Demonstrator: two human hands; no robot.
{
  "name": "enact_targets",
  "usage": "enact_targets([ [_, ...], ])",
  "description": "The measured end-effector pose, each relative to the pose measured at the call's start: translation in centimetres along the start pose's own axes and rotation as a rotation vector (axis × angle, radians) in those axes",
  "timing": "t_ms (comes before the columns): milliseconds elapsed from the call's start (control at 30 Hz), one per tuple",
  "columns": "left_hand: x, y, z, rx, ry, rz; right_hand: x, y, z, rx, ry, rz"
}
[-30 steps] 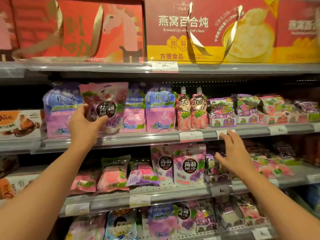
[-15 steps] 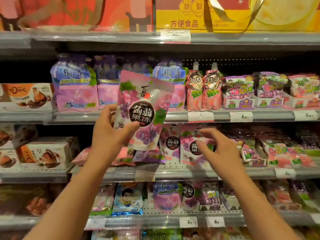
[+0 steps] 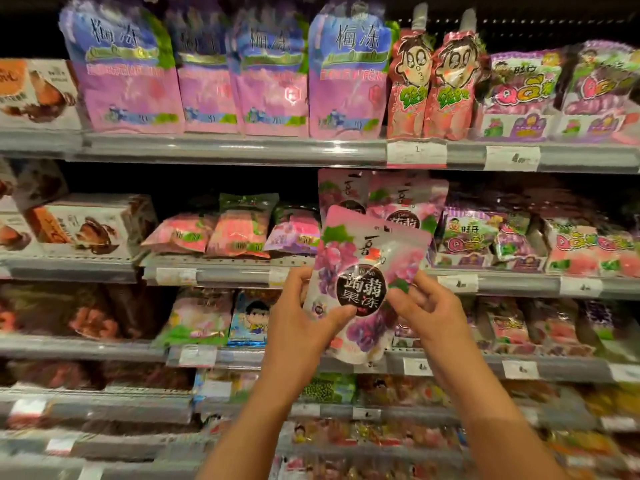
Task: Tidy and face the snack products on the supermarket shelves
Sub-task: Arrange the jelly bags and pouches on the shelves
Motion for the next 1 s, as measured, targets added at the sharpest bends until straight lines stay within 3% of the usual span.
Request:
enact_targets([
  [167,3.7,2.7,-1.6,-0.146,0.138,0.057,-3.9,-2.4,-2.2,0.088,-0.026,0.091],
  [367,6.7,6.1,-2.9,-0.256,0.274,0.089,-7.4,-5.4,-3.8,0.186,0.015,-0.145],
  [467,6.0,8.1,-3.1,-0.269,0.216,0.217,-8.7,-6.5,-4.3,0.222,0.059,-0.233],
  [667,2.7,13.5,-2.3,-0.459,0.07,0.415,-10.5,-8.2,-6.3,0.243,-0.032,-0.348],
  [1000,-0.4,18.3,5.9,-0.448,-0.118,0.359,-12.6,-6.5,-8.2,0.362,-0.299,-0.704],
])
Point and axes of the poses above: each hand's wrist, its own z-axis towards the middle knuckle, its own x-axis out of the palm, y = z × x, the point moved 5 cm from there along z, towards the middle knuckle, and after that the axes turned 11 degrees about y, right-handed, at the moved point
